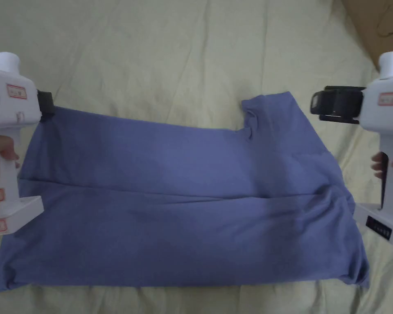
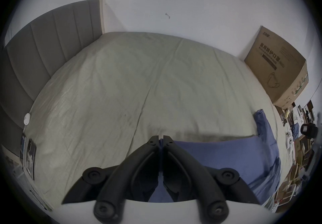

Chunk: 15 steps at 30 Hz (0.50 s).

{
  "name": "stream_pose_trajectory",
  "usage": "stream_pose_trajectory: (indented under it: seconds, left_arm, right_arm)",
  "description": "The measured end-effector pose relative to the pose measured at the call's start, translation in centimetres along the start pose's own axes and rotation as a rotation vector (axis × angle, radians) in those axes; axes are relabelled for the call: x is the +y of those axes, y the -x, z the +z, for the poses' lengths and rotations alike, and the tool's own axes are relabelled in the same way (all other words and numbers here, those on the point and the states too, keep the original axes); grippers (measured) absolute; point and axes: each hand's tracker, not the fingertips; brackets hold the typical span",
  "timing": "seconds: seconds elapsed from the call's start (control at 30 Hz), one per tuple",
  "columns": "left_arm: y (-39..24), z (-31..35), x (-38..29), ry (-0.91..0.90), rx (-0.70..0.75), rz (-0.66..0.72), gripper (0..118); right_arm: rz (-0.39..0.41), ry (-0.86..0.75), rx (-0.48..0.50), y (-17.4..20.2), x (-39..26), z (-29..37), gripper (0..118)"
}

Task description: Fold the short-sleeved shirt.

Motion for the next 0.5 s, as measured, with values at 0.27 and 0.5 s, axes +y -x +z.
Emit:
stream_pose_trajectory:
  seconds: [0.27,0.5]
  left_arm:
    - [0.2,0.6,0.0,0.001,-0.016,0.013,1]
    - [0.6,-0.6,-0.1,0.016,0.0,0.057,1]
  right_arm:
    - [-0.038,0.267,-0.126,-2.0,1.1,-11.2,115]
    - [-0.131,0.288,-0.193,-2.9,0.4,-17.0,85]
